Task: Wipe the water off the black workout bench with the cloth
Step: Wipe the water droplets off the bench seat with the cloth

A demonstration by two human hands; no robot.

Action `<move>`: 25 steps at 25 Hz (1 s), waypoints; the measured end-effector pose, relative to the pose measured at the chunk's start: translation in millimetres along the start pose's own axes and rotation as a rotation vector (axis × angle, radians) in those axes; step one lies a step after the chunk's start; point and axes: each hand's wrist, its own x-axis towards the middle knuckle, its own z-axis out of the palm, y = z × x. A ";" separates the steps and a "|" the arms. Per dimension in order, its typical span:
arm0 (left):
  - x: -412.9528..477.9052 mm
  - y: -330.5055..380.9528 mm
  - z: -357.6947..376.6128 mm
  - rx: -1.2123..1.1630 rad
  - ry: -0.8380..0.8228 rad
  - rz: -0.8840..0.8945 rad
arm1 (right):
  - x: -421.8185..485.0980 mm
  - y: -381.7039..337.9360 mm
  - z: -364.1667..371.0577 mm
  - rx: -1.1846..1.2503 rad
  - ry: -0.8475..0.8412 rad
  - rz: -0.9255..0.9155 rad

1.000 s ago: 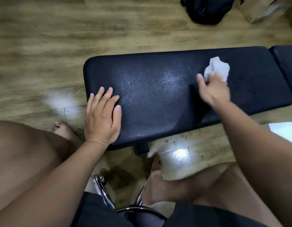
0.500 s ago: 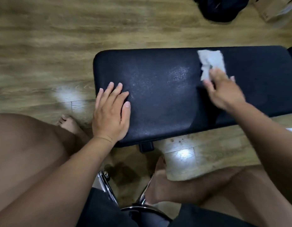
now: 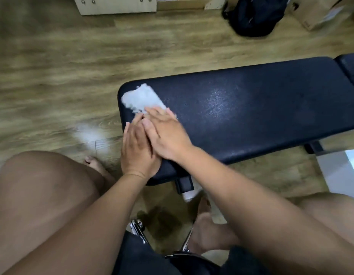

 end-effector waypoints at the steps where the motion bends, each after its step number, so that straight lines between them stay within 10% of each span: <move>1: 0.5 1.4 -1.4 -0.025 0.008 -0.015 | -7.5 -2.9 0.6 0.011 -0.019 -0.035; 4: 0.9 6.3 -4.7 -0.059 0.011 -0.064 | -50.8 64.9 -20.1 -0.099 0.025 0.056; 11: 2.4 3.0 -2.3 -0.023 -0.020 -0.016 | -149.9 175.8 -82.4 -0.035 0.369 0.910; 17: 5.6 3.1 -8.6 -0.287 0.009 -0.114 | -131.6 -17.7 44.3 0.014 0.274 0.280; 20: 8.7 6.8 -17.7 -0.474 0.041 -0.249 | -145.1 -3.5 34.8 -0.045 0.203 0.009; 25: -0.3 0.7 -19.2 -0.417 -0.099 -0.198 | -165.5 143.7 -40.7 -0.165 0.260 0.488</move>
